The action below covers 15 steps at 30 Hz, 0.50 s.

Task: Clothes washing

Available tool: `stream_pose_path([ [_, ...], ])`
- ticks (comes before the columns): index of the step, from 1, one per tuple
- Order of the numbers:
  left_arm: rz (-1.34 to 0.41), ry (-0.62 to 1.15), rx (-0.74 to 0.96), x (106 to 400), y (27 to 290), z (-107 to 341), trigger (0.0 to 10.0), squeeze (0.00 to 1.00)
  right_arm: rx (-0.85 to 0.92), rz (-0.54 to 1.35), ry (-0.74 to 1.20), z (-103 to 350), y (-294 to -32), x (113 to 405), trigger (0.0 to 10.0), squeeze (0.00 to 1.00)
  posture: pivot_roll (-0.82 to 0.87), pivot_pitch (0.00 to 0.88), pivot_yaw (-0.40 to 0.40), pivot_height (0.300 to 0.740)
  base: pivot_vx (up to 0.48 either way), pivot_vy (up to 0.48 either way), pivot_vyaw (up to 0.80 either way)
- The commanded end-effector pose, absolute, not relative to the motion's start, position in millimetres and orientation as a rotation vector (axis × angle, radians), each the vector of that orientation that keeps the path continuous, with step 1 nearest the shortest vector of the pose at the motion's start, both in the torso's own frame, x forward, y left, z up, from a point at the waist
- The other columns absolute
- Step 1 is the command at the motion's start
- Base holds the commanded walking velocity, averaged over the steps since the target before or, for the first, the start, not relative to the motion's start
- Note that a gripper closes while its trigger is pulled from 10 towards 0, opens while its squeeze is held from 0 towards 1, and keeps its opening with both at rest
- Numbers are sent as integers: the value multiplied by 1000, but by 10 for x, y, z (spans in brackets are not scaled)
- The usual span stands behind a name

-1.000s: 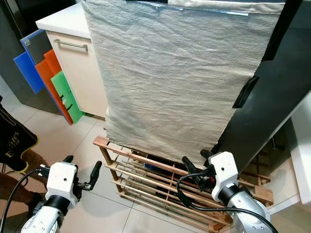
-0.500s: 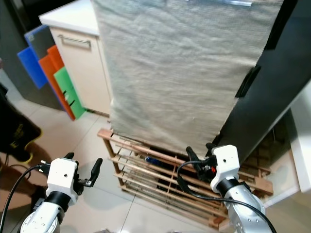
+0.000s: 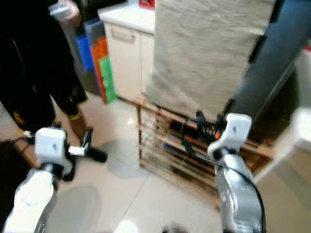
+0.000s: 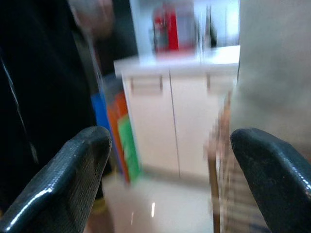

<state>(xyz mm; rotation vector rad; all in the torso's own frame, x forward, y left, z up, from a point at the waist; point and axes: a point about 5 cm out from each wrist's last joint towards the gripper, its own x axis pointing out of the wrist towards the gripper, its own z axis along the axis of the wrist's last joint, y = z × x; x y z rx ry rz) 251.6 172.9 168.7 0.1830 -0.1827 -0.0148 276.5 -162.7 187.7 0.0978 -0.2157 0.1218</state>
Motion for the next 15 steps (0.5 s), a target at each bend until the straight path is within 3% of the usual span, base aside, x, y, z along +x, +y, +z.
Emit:
stream_pose_path([
  [1, -2, -175, 180, 2543, 1718, 1739, 10000, 0, 59, 141, -212, 1943, -1580, 2778, 10000, 0, -24, 0, -9, 740, 0, 0, -775],
  [3, 12, -208, 143, 2622, 1711, 1917, 10000, 0, -12, 128, -232, 2047, -1559, 2809, 10000, 0, -19, 0, -15, 740, 0, 0, -778],
  [8, 24, -191, 88, 2688, 1685, 2010, 10000, 0, 0, 118, -243, 2097, -1551, 2818, 10000, 0, -21, 0, -12, 740, 0, 0, -796],
  [15, -70, -151, 165, 2519, 1473, 1864, 10000, 0, -37, 126, -203, 2028, -1486, 2757, 10000, 0, -29, 0, 4, 740, 0, 0, -800],
])
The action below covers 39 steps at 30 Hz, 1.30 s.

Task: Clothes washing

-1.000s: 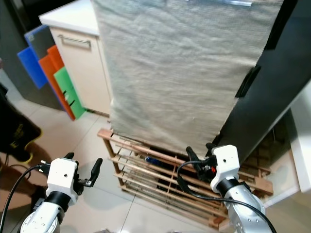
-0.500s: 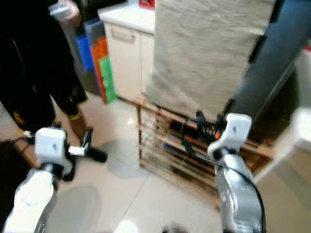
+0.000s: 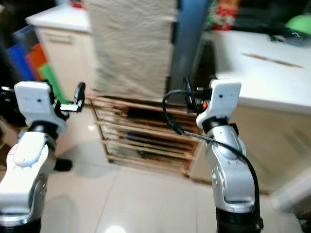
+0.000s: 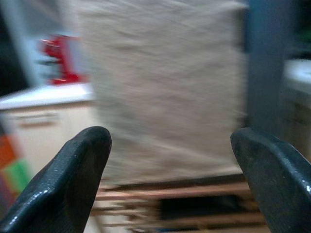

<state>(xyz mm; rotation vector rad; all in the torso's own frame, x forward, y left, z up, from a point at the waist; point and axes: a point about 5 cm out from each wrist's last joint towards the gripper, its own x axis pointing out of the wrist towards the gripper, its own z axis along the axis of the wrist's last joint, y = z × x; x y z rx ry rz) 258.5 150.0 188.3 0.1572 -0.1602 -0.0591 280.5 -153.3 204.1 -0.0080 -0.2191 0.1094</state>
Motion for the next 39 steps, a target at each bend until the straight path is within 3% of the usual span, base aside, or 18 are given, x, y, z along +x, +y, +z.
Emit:
stream_pose_path([
  [1, -70, -151, 165, 2519, 1473, 1864, 10000, 0, -37, 126, -203, 2028, -1486, 2757, 10000, 0, -29, 0, 4, 740, 0, 0, -800],
  [9, -22, -87, 141, 2449, 1512, 1731, 10000, 0, -16, 201, -120, 1888, -1358, 2652, 10000, 0, -30, 0, 11, 740, 0, 0, -795],
  [19, -74, -107, 175, 2414, 1458, 1713, 10000, 0, -13, 155, 14, 1595, -1407, 2625, 10000, 0, -27, 0, 7, 740, 0, 0, -758],
  [39, -115, -76, 191, 2496, 1416, 1623, 10000, 0, -7, 28, 132, 1404, -1547, 2570, 10000, 0, -42, 0, 44, 740, 0, 372, -750],
])
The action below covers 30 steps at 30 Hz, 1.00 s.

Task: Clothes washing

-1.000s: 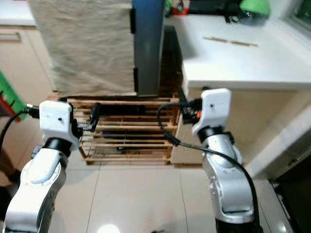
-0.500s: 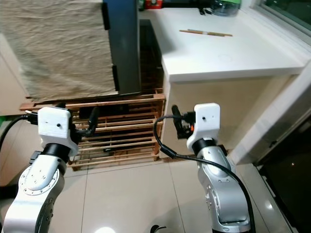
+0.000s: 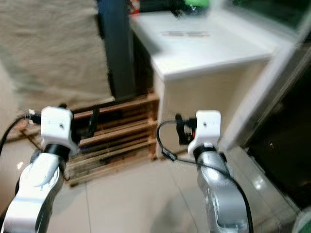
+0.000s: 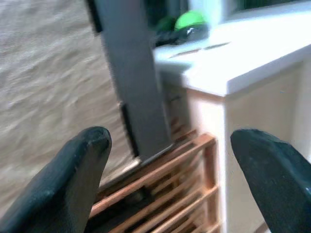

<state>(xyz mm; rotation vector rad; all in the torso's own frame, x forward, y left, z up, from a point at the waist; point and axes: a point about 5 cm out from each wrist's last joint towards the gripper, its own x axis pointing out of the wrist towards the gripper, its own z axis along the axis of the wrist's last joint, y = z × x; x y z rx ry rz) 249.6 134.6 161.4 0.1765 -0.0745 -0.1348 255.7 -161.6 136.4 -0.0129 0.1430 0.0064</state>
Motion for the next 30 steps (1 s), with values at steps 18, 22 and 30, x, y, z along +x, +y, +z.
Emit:
stream_pose_path([
  [18, -54, -120, 188, 2514, 1515, 1660, 10000, 0, -37, 5, 121, 1347, -1556, 2667, 10000, 0, -10, 0, -18, 740, 0, 0, -738],
  [22, -55, -111, 187, 2488, 1511, 1642, 10000, 0, -13, 14, 133, 1310, -1565, 2678, 10000, 0, -5, 0, -20, 740, 64, 0, -364],
  [30, -56, -120, 214, 2490, 1555, 1702, 10000, 0, -27, 101, 97, 1378, -1435, 2725, 10000, 0, 1, 0, -20, 740, 272, 0, 0],
])
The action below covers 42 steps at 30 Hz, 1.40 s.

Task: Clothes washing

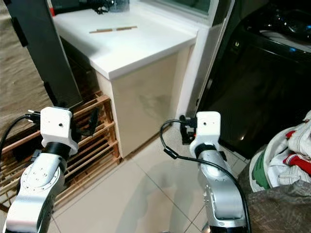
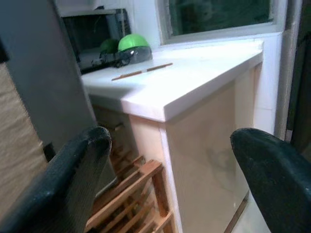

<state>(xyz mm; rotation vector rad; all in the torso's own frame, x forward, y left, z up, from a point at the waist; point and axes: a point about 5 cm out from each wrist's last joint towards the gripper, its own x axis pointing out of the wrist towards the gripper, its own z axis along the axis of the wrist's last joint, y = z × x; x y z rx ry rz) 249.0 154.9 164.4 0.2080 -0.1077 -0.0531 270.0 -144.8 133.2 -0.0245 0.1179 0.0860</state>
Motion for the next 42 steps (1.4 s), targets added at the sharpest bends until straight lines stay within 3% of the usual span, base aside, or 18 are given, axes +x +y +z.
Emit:
stream_pose_path([
  [1, -56, -120, 215, 2488, 1560, 1709, 10000, 0, -25, 103, 92, 1384, -1430, 2725, 10000, 0, 1, 0, -20, 740, 330, 0, 0],
  [20, -67, -122, 191, 2524, 1558, 1787, 10000, 0, -19, 81, 70, 1445, -1427, 2757, 10000, 0, 4, 0, -5, 740, 359, 0, -43],
  [42, -91, -123, 206, 2551, 1547, 1819, 10000, 0, 5, 52, 51, 1490, -1448, 2771, 10000, 0, 2, 0, 10, 740, 382, 0, -791],
])
